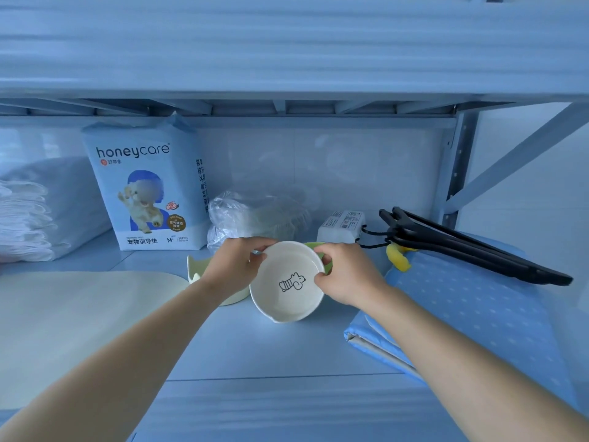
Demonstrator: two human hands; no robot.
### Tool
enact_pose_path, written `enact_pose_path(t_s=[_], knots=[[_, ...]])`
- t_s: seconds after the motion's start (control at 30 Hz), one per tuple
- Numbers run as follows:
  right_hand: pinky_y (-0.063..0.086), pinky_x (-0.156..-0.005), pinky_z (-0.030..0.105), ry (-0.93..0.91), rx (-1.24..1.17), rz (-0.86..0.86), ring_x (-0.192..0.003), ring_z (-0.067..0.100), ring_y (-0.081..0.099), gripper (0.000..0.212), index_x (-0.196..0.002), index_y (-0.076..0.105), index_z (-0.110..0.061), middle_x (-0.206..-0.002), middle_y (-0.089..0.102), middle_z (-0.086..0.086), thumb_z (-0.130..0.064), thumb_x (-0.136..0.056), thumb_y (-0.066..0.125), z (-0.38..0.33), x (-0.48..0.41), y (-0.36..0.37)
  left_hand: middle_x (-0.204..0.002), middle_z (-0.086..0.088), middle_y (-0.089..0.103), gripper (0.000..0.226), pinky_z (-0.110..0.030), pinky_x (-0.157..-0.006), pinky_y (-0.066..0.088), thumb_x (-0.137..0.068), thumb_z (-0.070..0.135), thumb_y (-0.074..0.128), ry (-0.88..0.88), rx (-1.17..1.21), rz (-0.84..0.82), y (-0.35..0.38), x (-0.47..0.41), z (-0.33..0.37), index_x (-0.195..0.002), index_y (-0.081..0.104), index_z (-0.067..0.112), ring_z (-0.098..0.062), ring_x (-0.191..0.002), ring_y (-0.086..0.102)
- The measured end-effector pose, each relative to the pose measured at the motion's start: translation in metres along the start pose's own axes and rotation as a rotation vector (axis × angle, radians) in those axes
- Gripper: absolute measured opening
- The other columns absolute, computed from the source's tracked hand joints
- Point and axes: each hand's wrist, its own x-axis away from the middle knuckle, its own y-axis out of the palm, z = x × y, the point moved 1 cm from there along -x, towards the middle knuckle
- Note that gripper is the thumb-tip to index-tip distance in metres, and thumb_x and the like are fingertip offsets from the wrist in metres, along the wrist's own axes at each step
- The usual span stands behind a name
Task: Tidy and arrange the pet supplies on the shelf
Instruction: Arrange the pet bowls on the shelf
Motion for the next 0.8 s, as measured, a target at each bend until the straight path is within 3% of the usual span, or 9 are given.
enact_pose_path(t_s=[0.13, 0.23, 0.3, 0.4, 0.5, 0.63, 0.8], knots=[[0.040, -0.058, 0.024, 0.039, 0.092, -0.024, -0.081, 0.022, 0.056, 0.026, -0.100, 0.061, -0.021, -0.091, 0.066, -0.001, -0.012, -0.077, 0.055, 0.005, 0.001, 0.005, -0.084, 0.009, 0.068, 0.031, -0.024, -0.062, 0.039, -0.084, 0.007, 0.048, -0.005, -0.130, -0.034, 0.002, -0.008, 0.004, -0.094, 0.067, 0.030, -0.016, -0.084, 0.060], [0.045, -0.082, 0.029, 0.017, 0.141, -0.035, -0.107, 0.024, 0.055, 0.040, -0.123, 0.056, -0.019, -0.115, 0.063, 0.003, -0.026, -0.083, 0.061, 0.009, 0.003, 0.008, -0.094, 0.011, 0.069, 0.033, -0.027, -0.069, 0.042, -0.088, 0.010, 0.046, -0.016, -0.225, -0.100, 0.005, -0.016, 0.007, -0.101, 0.066, 0.034, -0.017, -0.092, 0.059], [0.042, -0.093, 0.028, -0.016, 0.119, -0.062, -0.115, 0.020, 0.052, 0.047, -0.127, 0.055, -0.018, -0.128, 0.055, 0.001, -0.035, -0.084, 0.064, 0.010, 0.007, 0.010, -0.096, 0.009, 0.069, 0.033, -0.030, -0.074, 0.046, -0.089, 0.010, 0.046, -0.029, -0.249, -0.125, 0.006, -0.018, 0.006, -0.101, 0.065, 0.033, -0.020, -0.094, 0.058], [0.036, -0.094, 0.022, -0.030, 0.100, -0.138, -0.114, 0.016, 0.052, 0.047, -0.122, 0.060, -0.020, -0.134, 0.047, 0.000, -0.046, -0.083, 0.063, 0.017, 0.013, 0.013, -0.100, 0.007, 0.069, 0.035, -0.031, -0.078, 0.047, -0.090, 0.009, 0.045, -0.043, -0.240, -0.172, 0.010, -0.018, 0.003, -0.105, 0.066, 0.033, -0.021, -0.098, 0.058], [0.030, -0.099, 0.020, -0.036, 0.075, -0.229, -0.129, 0.012, 0.038, 0.052, -0.122, 0.060, -0.023, -0.144, 0.037, 0.001, -0.054, -0.080, 0.062, 0.023, 0.019, 0.015, -0.107, 0.006, 0.068, 0.040, -0.028, -0.080, 0.045, -0.091, 0.009, 0.044, -0.027, -0.238, -0.220, 0.017, -0.013, 0.003, -0.112, 0.064, 0.035, -0.020, -0.102, 0.058], [0.030, -0.094, 0.019, -0.099, 0.068, -0.264, -0.126, 0.009, 0.039, 0.048, -0.112, 0.065, -0.027, -0.146, 0.035, -0.007, -0.057, -0.075, 0.065, 0.023, 0.024, 0.014, -0.115, 0.003, 0.066, 0.038, -0.029, -0.085, 0.046, -0.093, 0.011, 0.044, -0.048, -0.257, -0.236, 0.029, -0.007, 0.001, -0.119, 0.062, 0.031, -0.022, -0.107, 0.058], [0.040, -0.087, 0.021, -0.150, 0.004, -0.246, -0.106, 0.005, 0.053, 0.031, -0.091, 0.073, -0.025, -0.120, 0.060, -0.008, -0.049, -0.072, 0.073, 0.019, 0.028, 0.013, -0.108, 0.004, 0.069, 0.032, -0.027, -0.085, 0.047, -0.092, 0.011, 0.047, -0.109, -0.158, -0.198, 0.032, -0.001, -0.005, -0.111, 0.067, 0.027, -0.017, -0.101, 0.061]])
